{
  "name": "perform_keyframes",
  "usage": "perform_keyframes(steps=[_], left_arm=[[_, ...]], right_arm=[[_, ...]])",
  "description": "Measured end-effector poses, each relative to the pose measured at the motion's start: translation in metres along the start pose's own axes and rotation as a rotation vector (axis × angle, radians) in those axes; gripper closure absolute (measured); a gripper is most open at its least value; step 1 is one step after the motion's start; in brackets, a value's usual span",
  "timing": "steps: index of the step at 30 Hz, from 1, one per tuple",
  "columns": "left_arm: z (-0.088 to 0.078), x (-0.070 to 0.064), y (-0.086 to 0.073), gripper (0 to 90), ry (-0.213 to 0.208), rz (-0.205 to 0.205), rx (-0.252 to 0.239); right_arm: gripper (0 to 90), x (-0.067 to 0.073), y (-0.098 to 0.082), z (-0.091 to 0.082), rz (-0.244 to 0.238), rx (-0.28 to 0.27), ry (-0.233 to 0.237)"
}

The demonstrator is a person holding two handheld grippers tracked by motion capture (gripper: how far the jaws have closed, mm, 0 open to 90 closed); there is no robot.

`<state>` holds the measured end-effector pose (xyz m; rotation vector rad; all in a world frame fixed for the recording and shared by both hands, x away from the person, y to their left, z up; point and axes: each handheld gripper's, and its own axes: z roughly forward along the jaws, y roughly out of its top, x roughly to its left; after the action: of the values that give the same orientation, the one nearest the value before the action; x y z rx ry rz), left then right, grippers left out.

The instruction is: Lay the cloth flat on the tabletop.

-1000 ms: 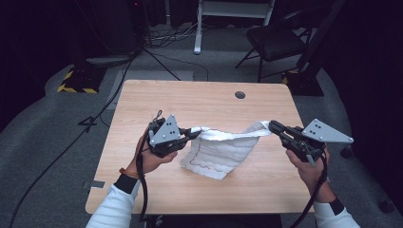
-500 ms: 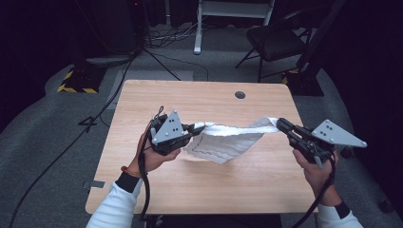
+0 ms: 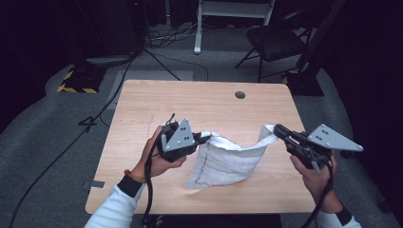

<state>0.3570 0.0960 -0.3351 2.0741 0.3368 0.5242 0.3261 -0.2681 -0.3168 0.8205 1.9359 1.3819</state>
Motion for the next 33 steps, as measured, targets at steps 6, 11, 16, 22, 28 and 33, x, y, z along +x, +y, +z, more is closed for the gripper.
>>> perform_keyframes(steps=[6, 11, 16, 22, 28, 33], left_arm=[[0.056, 0.058, -0.036, 86.9, 0.080, -0.151, 0.136], [0.090, 0.096, -0.054, 85.4, 0.194, -0.231, 0.209], [0.120, 0.111, -0.071, 54.8, 0.243, -0.358, 0.283], [0.117, 0.090, -0.078, 33.6, 0.142, -0.305, 0.300], [0.092, 0.054, -0.102, 27.7, 0.009, -0.283, 0.326], [0.085, 0.033, -0.116, 27.4, -0.031, -0.290, 0.342]], right_arm=[[84.6, -0.026, -0.015, 0.080, 0.038, 0.145, -0.034], [83.4, -0.044, -0.026, 0.145, 0.030, 0.244, -0.060], [54.6, -0.064, -0.041, 0.194, 0.044, 0.354, -0.102], [50.7, -0.066, -0.056, 0.178, 0.046, 0.377, 0.037], [49.7, -0.055, -0.089, 0.148, -0.055, 0.462, 0.131], [48.9, -0.048, -0.115, 0.141, -0.067, 0.509, 0.167]])
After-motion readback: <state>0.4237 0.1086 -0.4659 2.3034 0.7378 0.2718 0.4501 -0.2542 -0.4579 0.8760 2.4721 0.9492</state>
